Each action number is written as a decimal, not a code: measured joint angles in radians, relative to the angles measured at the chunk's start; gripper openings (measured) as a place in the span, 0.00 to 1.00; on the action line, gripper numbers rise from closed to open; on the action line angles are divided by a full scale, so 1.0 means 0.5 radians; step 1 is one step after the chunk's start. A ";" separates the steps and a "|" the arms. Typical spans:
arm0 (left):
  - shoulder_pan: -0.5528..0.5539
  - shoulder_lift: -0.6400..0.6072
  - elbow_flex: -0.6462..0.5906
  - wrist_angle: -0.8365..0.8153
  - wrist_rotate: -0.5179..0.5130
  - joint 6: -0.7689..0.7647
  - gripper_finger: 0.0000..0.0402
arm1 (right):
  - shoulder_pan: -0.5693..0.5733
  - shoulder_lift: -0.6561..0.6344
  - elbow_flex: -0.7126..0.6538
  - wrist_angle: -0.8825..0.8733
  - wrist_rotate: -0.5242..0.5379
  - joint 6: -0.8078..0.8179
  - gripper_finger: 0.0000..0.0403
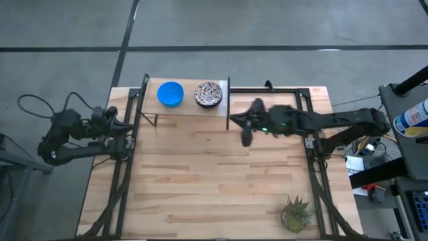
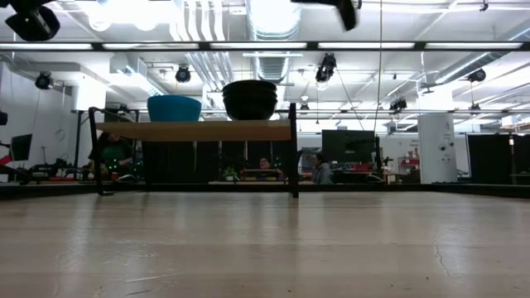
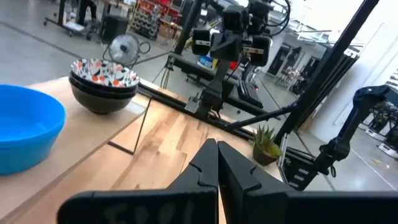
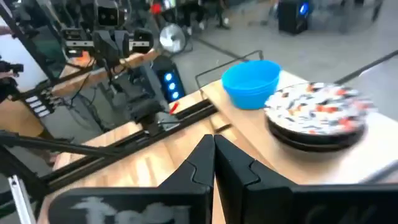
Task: Pick & Place Mini bowls
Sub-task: Return to Home Position
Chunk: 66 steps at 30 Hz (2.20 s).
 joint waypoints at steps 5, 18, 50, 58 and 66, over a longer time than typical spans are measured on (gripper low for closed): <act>0.000 -0.019 0.001 -0.030 -0.011 0.038 0.00 | 0.027 -0.317 -0.345 -0.071 0.116 -0.227 0.02; 0.000 -0.076 -0.004 -0.073 -0.013 0.264 0.00 | 0.027 -0.970 -1.133 0.343 -0.210 -0.231 0.02; -0.001 -0.172 -0.483 0.699 0.343 0.270 0.00 | 0.027 -2.106 -1.969 0.697 -0.287 -0.350 0.02; -0.001 -0.173 -0.677 0.923 0.343 0.125 0.00 | 0.026 -2.232 -2.052 0.699 -0.309 -0.344 0.02; -0.001 -0.174 -0.888 1.289 0.332 0.156 0.00 | 0.026 -2.318 -2.222 0.808 -0.315 -0.350 0.02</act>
